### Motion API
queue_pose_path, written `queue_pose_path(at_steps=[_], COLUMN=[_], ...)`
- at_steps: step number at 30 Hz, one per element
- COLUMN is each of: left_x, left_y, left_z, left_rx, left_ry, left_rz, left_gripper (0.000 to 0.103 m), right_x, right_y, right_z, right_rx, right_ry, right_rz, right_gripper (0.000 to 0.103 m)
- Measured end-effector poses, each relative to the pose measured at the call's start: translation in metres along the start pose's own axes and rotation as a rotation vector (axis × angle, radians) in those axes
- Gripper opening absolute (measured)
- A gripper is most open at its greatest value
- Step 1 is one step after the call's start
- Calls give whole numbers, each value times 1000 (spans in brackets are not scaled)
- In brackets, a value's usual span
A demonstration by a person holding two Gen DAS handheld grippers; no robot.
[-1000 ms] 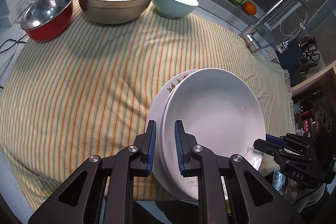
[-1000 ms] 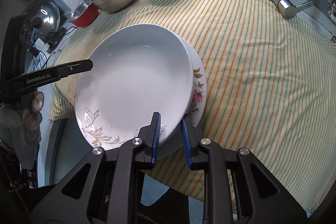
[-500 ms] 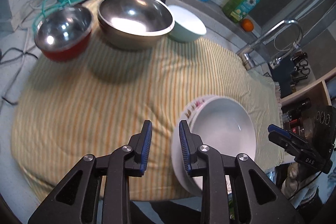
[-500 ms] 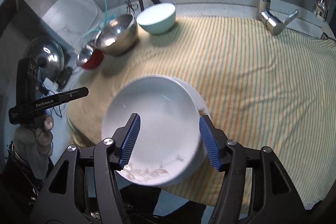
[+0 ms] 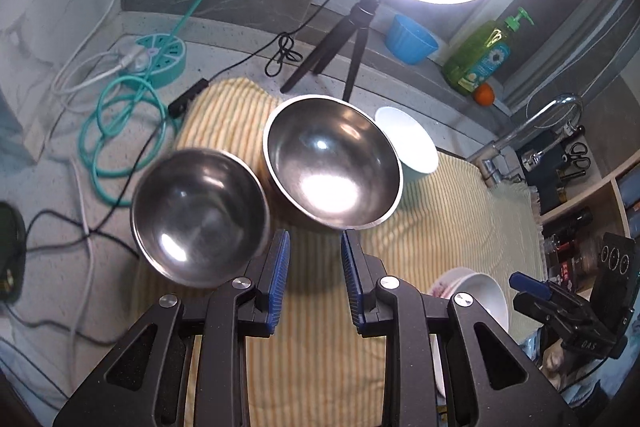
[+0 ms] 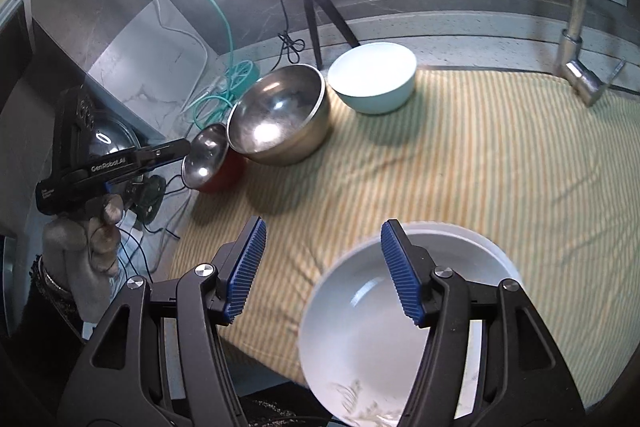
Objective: Organize plates and bowls
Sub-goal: 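Move both grippers to the large steel bowl rim and close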
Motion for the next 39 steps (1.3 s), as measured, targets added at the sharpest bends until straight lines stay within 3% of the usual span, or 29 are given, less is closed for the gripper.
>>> queue_pose_path(at_steps=[13,24,37,39], left_x=[17,21,24,23], left_y=[62,82,88,88], left_z=[50,86,99,99], left_rx=[83,152,174,178], left_ry=[-34,-62,-63,-60], left_rz=[53,41,34,42], left_gripper=[25,25,23,22], right_x=[0,-16,-15,-14], right_y=[41,63,79,80], right_z=[58,99,131,135], right_rx=[-3,42,67,72], right_ry=[25,51,33,27], right_rz=[143,267,259,259], right_gripper=[63,62,42,35])
Point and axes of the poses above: each gripper's, at about its wrist camera, not at the fingertips, and z roughly the way its jaws point, x to its left, y to its top, the point moved 3 cm from there along z, roughly the way its jaws point, and after that the axes turned 7 degrees about y, right-handed, at the moved point
